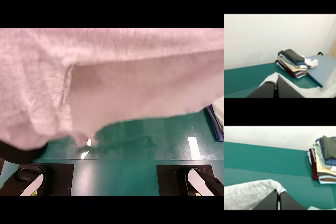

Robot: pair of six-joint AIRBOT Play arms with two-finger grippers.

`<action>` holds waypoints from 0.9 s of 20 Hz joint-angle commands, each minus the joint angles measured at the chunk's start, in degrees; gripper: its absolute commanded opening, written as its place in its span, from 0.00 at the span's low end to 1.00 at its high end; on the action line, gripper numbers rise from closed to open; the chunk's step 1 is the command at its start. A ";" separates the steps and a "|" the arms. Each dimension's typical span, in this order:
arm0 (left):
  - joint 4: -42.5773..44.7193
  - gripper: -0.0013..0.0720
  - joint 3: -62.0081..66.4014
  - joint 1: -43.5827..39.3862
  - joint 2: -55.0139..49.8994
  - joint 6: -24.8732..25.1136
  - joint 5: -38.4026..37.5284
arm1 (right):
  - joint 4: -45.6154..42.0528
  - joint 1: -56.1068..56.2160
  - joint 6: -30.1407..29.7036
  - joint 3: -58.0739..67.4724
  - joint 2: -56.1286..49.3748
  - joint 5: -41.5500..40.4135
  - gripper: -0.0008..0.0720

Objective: Fold the shirts.

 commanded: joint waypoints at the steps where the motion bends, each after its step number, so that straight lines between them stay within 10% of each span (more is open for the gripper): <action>1: 7.28 0.04 -2.49 0.07 -3.19 -1.60 -4.17 | -1.03 0.22 1.42 -2.01 -3.61 4.76 0.03; 9: 11.34 0.04 -25.20 0.07 -28.76 1.70 -9.73 | -7.04 10.95 1.92 -20.68 -24.57 8.96 0.03; 18: 10.25 0.05 -27.69 2.95 -46.77 2.80 23.52 | -2.21 10.88 2.45 -11.41 -48.72 -4.04 0.03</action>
